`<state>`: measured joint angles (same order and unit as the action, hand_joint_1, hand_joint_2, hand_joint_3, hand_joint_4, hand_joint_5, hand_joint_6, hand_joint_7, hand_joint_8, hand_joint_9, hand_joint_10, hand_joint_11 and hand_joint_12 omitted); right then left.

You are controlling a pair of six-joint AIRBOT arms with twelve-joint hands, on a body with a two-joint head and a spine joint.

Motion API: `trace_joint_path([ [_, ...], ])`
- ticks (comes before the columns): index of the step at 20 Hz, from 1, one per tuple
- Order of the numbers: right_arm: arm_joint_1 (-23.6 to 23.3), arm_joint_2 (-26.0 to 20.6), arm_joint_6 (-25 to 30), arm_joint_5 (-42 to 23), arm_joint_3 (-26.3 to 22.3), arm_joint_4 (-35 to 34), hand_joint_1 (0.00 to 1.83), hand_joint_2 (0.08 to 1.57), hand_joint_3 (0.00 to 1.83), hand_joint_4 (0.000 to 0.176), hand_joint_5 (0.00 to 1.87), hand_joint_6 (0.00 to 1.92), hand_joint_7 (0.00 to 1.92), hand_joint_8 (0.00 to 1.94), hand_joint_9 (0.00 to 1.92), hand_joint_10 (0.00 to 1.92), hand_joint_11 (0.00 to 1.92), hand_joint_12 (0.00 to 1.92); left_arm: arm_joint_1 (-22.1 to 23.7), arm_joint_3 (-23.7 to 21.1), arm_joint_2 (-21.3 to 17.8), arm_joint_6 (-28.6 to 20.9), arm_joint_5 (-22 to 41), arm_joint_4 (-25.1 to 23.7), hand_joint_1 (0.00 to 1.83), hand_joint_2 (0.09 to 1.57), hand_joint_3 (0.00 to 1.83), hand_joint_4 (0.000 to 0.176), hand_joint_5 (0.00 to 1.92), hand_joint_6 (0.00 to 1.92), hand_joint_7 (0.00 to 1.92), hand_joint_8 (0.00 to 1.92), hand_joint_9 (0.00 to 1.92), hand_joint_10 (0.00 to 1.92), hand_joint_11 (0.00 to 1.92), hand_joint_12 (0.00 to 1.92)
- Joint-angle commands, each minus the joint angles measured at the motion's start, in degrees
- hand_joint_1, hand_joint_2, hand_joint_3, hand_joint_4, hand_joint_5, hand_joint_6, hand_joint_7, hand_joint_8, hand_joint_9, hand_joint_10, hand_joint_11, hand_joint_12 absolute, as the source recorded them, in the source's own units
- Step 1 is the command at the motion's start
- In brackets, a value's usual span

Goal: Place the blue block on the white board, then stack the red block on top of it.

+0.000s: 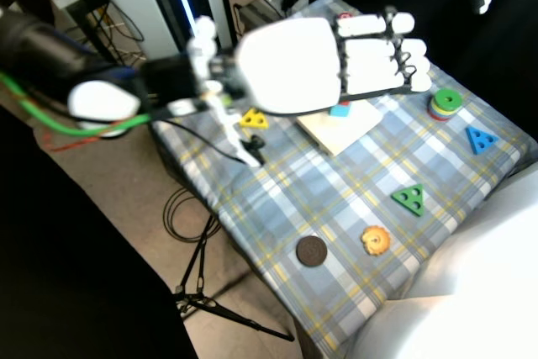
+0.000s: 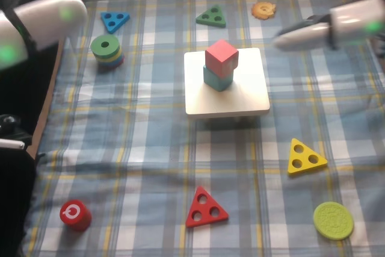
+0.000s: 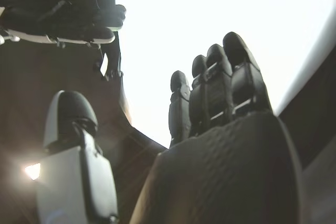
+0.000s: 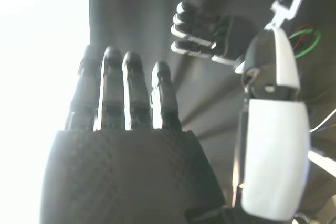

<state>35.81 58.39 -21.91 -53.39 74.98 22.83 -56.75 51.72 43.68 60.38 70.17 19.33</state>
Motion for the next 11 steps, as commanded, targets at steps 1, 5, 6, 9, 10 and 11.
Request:
trace_joint_path([
  [1, 1.1, -1.0, -1.4, -11.2, -1.1, -6.0, 0.63, 0.89, 0.0, 0.096, 0.0, 0.0, 0.02, 0.01, 0.0, 0.0, 0.0, 0.01, 0.0, 0.1, -0.4, -2.5, 10.3, -2.4, 0.65, 0.93, 0.0, 0.072, 0.25, 0.0, 0.2, 0.0, 0.15, 0.01, 0.0, 0.49],
  [5, 12.1, -6.6, -8.4, -28.5, -8.0, -19.5, 0.52, 1.08, 0.01, 0.032, 0.1, 0.01, 0.19, 0.01, 0.09, 0.02, 0.05, 0.03, -1.2, 0.6, -0.9, -11.4, 18.4, -6.1, 0.66, 0.99, 0.01, 0.098, 0.09, 0.0, 0.14, 0.0, 0.11, 0.01, 0.0, 0.15],
  [6, 16.2, -7.9, -11.2, -35.2, -10.3, -23.6, 0.53, 1.12, 0.01, 0.053, 0.18, 0.01, 0.25, 0.01, 0.18, 0.02, 0.11, 0.05, -1.4, 0.5, -1.0, -12.7, 20.6, -6.7, 0.54, 1.01, 0.0, 0.104, 0.07, 0.0, 0.11, 0.0, 0.11, 0.0, 0.0, 0.25],
  [9, 23.6, -9.0, -14.1, -45.5, -13.4, -29.2, 0.47, 1.19, 0.01, 0.015, 0.27, 0.01, 0.41, 0.01, 0.39, 0.03, 0.25, 0.09, -1.9, 0.5, -1.0, -14.9, 23.4, -7.8, 0.32, 1.05, 0.0, 0.052, 0.09, 0.0, 0.2, 0.01, 0.2, 0.01, 0.0, 0.7],
  [10, 25.3, -9.3, -14.2, -47.3, -13.9, -29.7, 0.51, 1.24, 0.01, 0.0, 0.37, 0.01, 0.48, 0.01, 0.44, 0.01, 0.31, 0.08, -1.9, 0.6, -0.9, -15.5, 23.9, -8.1, 0.28, 1.09, 0.01, 0.026, 0.07, 0.0, 0.2, 0.0, 0.2, 0.0, 0.0, 0.69],
  [11, 25.7, -9.6, -14.5, -47.6, -14.5, -29.8, 0.48, 1.29, 0.02, 0.0, 0.32, 0.0, 0.42, 0.0, 0.39, 0.0, 0.28, 0.06, -1.9, 0.6, -0.9, -15.8, 24.2, -8.2, 0.22, 1.22, 0.02, 0.0, 0.09, 0.0, 0.24, 0.01, 0.28, 0.01, 0.0, 0.73],
])
